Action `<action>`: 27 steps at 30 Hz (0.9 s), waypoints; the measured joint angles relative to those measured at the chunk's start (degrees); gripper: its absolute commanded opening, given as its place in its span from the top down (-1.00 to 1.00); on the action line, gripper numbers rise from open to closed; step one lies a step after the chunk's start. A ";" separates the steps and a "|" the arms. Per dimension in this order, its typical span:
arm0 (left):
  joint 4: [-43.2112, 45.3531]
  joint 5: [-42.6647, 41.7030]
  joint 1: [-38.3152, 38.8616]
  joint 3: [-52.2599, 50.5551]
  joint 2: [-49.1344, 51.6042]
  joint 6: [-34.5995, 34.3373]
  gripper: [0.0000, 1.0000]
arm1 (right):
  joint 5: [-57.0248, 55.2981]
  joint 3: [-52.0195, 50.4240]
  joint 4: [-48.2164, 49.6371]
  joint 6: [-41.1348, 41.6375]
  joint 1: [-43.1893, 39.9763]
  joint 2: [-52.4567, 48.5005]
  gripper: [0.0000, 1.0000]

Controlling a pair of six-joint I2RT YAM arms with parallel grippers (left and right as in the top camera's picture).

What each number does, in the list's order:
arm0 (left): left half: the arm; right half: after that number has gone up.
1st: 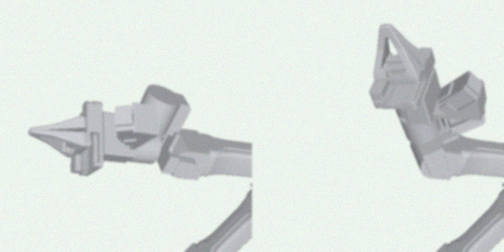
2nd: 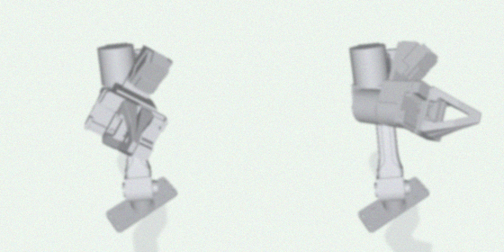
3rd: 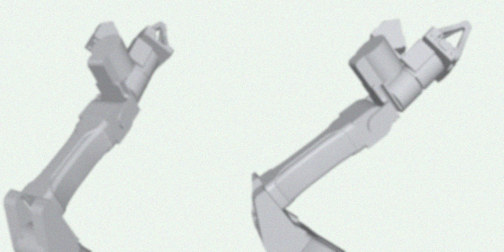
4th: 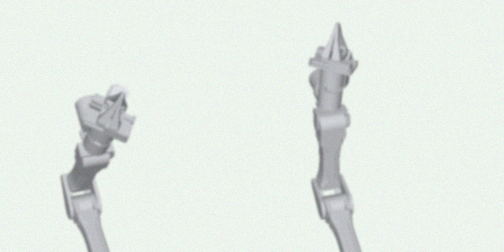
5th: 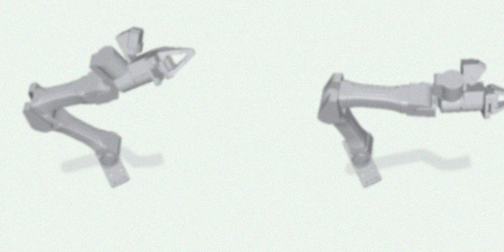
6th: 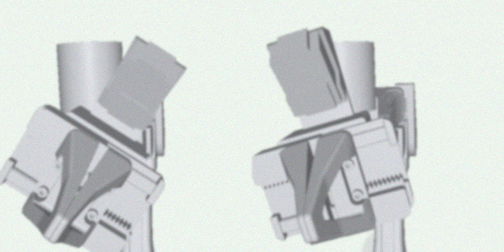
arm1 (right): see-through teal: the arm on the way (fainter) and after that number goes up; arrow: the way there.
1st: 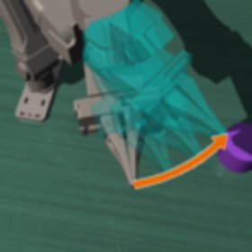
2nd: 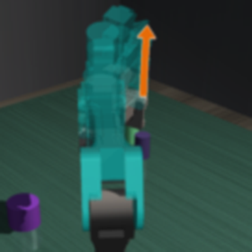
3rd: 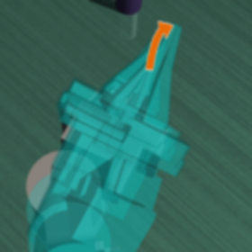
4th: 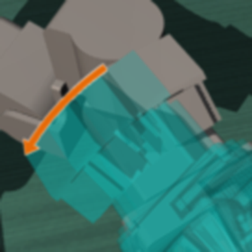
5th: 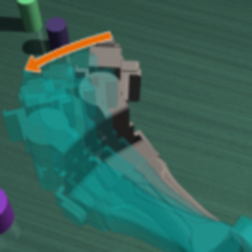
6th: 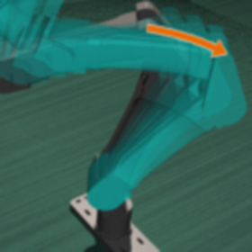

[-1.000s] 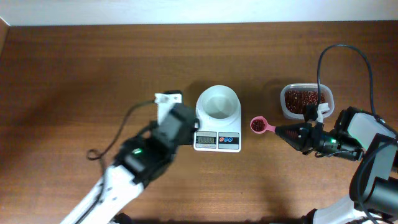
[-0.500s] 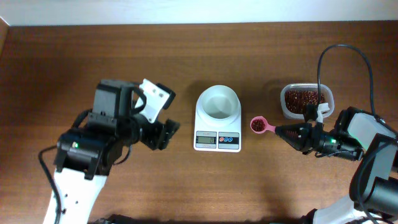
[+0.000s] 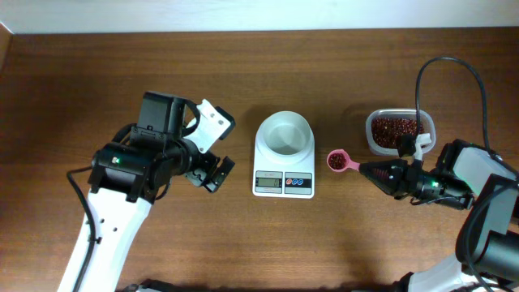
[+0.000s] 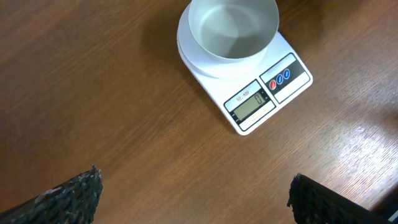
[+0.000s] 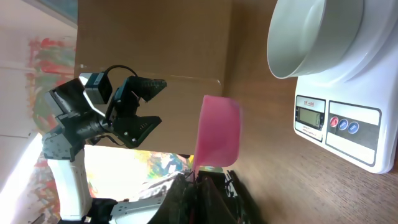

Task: Scoop and weigh 50g on scale

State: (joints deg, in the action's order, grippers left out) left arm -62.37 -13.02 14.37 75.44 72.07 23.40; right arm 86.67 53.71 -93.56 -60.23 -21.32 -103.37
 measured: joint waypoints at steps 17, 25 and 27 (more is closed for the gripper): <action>-8.72 -21.90 -15.10 0.13 -10.45 25.14 -0.98 | -0.24 0.00 1.16 0.00 0.00 0.00 0.92; -8.96 -14.51 -7.41 0.15 0.35 27.23 -0.98 | -0.24 -0.02 1.51 0.00 0.00 0.00 0.92; -8.96 -13.92 -6.38 0.15 1.64 27.23 -0.98 | -0.24 -0.02 1.68 0.00 0.00 0.00 0.92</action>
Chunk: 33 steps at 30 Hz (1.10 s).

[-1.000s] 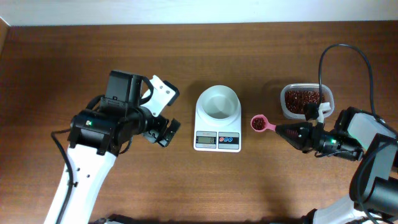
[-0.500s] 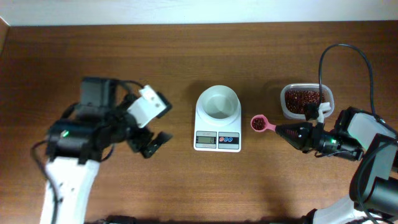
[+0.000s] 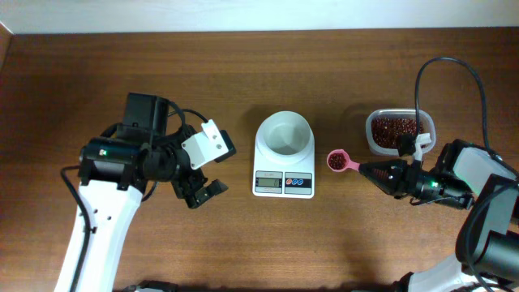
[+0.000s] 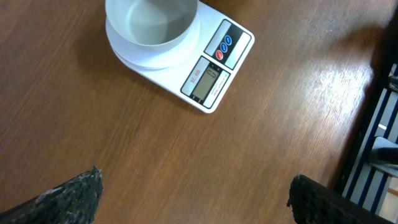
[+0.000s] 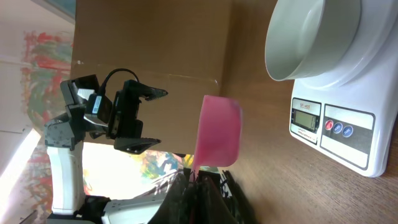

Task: Scoop and weigh 50g on scale

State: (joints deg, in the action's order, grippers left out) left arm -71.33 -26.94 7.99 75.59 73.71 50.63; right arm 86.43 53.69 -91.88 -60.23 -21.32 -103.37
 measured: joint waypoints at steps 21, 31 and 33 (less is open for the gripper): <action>-0.24 0.44 0.09 0.00 0.13 0.02 -0.99 | 0.02 0.00 1.73 0.02 0.00 0.00 0.92; -0.24 0.44 0.09 0.00 0.13 0.02 -0.99 | 0.66 0.00 3.08 0.02 0.00 0.00 0.92; -0.24 0.44 0.09 0.00 0.13 0.02 -0.98 | 0.72 0.00 3.08 0.00 0.00 0.00 0.92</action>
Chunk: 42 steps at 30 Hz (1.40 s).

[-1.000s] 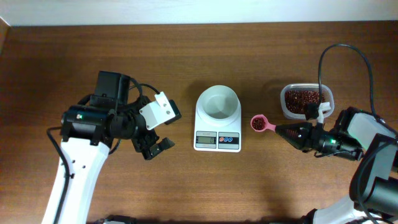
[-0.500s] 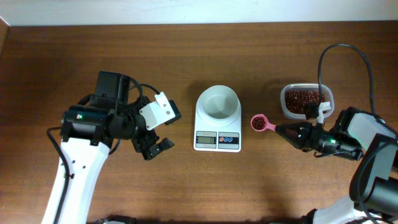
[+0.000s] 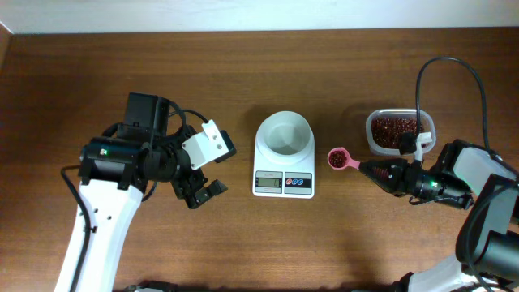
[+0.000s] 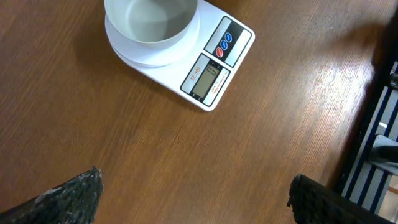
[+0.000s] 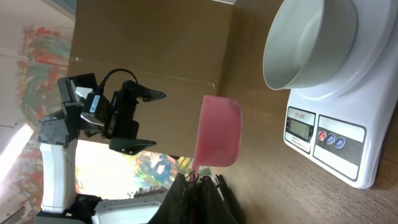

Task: Scoop and weigh 50g on scale

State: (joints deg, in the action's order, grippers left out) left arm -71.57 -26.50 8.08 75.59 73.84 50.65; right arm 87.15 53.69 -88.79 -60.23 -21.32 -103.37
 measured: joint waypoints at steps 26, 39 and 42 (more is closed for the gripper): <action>0.00 0.00 0.00 0.00 0.00 0.39 -0.98 | 0.39 7.82 5.22 0.52 0.00 0.00 0.92; -0.09 0.20 0.02 0.00 0.04 0.44 -0.98 | 0.68 8.33 38.91 32.04 0.02 -0.31 0.92; -0.09 0.20 0.00 0.02 0.04 0.44 -0.98 | 0.11 8.26 49.68 44.72 0.04 -0.35 0.92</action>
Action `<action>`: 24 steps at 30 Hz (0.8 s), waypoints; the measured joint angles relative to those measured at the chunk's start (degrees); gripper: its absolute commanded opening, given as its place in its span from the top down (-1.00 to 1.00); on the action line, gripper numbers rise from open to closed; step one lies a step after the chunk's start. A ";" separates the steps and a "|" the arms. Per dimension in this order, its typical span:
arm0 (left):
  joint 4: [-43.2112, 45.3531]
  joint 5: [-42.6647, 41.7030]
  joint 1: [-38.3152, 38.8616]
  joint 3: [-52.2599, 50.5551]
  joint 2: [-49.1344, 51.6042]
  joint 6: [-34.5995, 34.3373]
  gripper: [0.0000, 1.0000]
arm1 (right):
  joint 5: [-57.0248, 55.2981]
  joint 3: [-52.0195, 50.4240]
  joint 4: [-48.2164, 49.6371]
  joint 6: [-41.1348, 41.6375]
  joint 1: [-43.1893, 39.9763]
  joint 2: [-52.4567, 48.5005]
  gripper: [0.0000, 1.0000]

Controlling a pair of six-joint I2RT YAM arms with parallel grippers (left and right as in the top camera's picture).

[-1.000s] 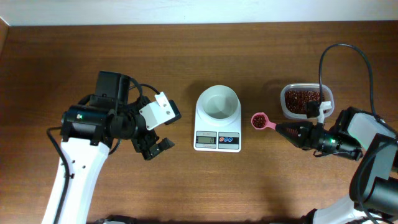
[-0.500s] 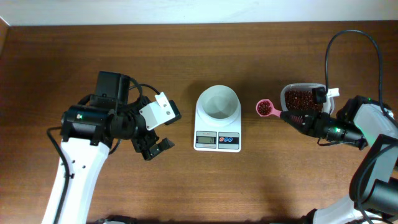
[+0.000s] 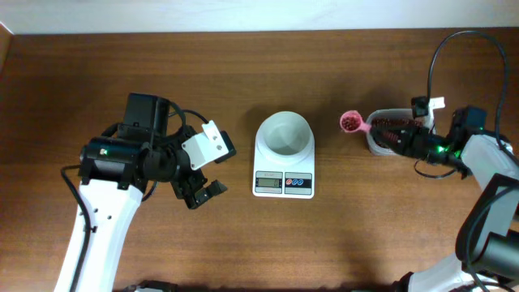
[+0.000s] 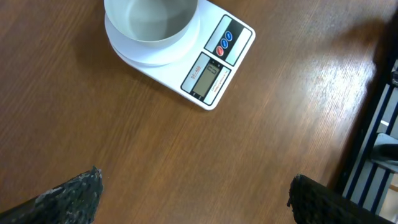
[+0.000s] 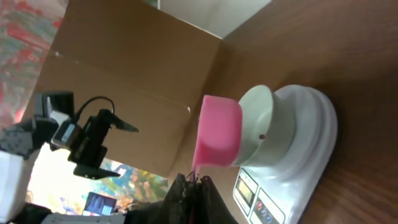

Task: Scoop and weigh 50g on scale
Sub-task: 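Carry the pink scoop with the right gripper over the white bowl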

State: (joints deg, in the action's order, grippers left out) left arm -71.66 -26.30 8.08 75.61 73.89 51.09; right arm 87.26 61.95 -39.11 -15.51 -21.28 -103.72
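A white scale [image 3: 284, 168] with an empty white bowl [image 3: 284, 134] on it stands mid-table. My right gripper [image 3: 396, 135] is shut on the handle of a pink scoop [image 3: 351, 122] that carries red beans, held to the right of the bowl and just left of the clear tub of red beans [image 3: 393, 126]. In the right wrist view the pink scoop [image 5: 217, 140] hangs in front of the bowl [image 5: 256, 134]. My left gripper [image 3: 209, 178] stands open over bare wood to the left of the scale [image 4: 208, 59], its fingertips [image 4: 68, 196] at the frame's bottom corners.
The scale's display and two round buttons [image 3: 298, 181] face the front edge. A black cable [image 3: 462, 45] loops above the right arm at the back right. Brown wood surrounds the scale on all sides.
My right gripper has moved with the scoop from in front of the tub to the tub's left side, further back and nearer the bowl. The left arm has not moved.
At first my left gripper stood close to the scale's left and my right held the scoop right of the scale. The left arm then drew back leftward and stayed. The right held still, and now holds the scoop further back beside the bowl.
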 measured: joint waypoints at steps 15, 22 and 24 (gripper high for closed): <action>0.07 0.02 0.00 -0.02 0.04 0.00 -0.99 | -1.01 0.07 9.38 27.52 0.42 0.00 0.92; 0.04 0.02 0.00 -0.02 0.04 0.00 -0.98 | -3.45 0.07 10.91 28.02 9.90 0.00 0.92; 0.07 0.02 0.00 -0.02 0.04 0.00 -0.98 | -6.32 0.07 11.58 28.00 12.39 0.00 0.92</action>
State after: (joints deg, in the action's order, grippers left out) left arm -71.59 -26.28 8.08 75.59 73.93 51.09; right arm 80.95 62.02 -27.53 12.49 -8.88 -103.72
